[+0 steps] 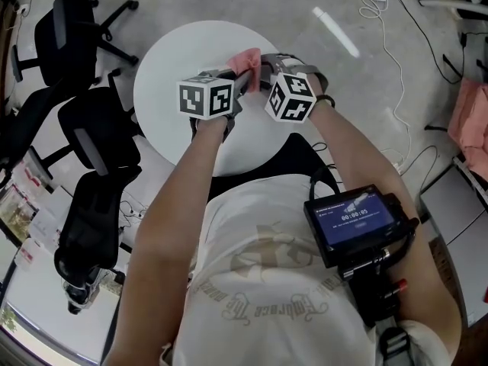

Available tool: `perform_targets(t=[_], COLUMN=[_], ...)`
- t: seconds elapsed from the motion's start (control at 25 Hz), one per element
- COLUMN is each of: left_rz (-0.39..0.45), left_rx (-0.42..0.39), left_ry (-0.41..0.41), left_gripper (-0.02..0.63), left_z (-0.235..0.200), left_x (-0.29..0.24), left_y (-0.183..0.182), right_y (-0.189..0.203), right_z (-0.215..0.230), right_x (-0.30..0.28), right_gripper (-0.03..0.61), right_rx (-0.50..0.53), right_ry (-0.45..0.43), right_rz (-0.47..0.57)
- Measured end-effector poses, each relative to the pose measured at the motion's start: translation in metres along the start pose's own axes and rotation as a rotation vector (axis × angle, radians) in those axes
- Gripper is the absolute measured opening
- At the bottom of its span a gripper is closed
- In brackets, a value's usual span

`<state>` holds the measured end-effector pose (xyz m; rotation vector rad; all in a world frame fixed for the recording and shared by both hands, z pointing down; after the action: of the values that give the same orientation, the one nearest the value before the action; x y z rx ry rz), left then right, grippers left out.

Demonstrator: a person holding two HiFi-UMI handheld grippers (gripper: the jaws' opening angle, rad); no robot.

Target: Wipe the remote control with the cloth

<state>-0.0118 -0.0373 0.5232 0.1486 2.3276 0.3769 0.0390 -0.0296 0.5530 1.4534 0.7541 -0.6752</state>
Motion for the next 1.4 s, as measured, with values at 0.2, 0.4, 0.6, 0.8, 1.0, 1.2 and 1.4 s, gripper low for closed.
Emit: perform_targets(t=[0.2, 0.4, 0.6, 0.8, 1.0, 1.2, 1.4], left_rz=[-0.046, -0.068, -0.054, -0.043, -0.038, -0.036, -0.002], left_rx=[-0.021, -0.064, -0.039, -0.044, -0.031, 0.005, 0.083], left_ry=[-0.039, -0.099, -0.178, -0.184, -0.215, -0.275, -0.322], left_gripper=[0.021, 0.020, 0.020, 0.020, 0.020, 0.020, 0.020], left_z=[-0.002, -0.008, -0.029, -0.040, -0.056, -0.082, -0.111], left_x=[-0.009, -0.003, 0.016, 0.027, 0.041, 0.061, 0.088], left_y=[0.003, 0.003, 0.004, 0.008, 0.012, 0.016, 0.018], right_y=[-0.002, -0.001, -0.002, -0.003, -0.003, -0.003, -0.002], right_z=[-0.003, -0.003, -0.003, -0.003, -0.002, -0.002, -0.001], right_x=[-0.001, 0.000, 0.001, 0.001, 0.000, 0.000, 0.001], right_gripper=[0.215, 0.212, 0.212, 0.212, 0.212, 0.212, 0.212], right_rx=[-0.031, -0.039, -0.038, -0.032, -0.038, -0.041, -0.053], right_ry=[0.002, 0.010, 0.016, 0.016, 0.017, 0.017, 0.016], right_rz=[-0.014, -0.013, -0.008, -0.012, -0.016, -0.022, -0.022])
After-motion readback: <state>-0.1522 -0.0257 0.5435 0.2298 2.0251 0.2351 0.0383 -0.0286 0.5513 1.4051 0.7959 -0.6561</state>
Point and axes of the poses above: the fingertips, and each gripper's own axes: x backward along the fingers, z to its right, y out of its underside, the point moved 5 cm from there along x, backward along the fingers, and after that the axes turned 3 degrees about y, right-handed, at the moved point
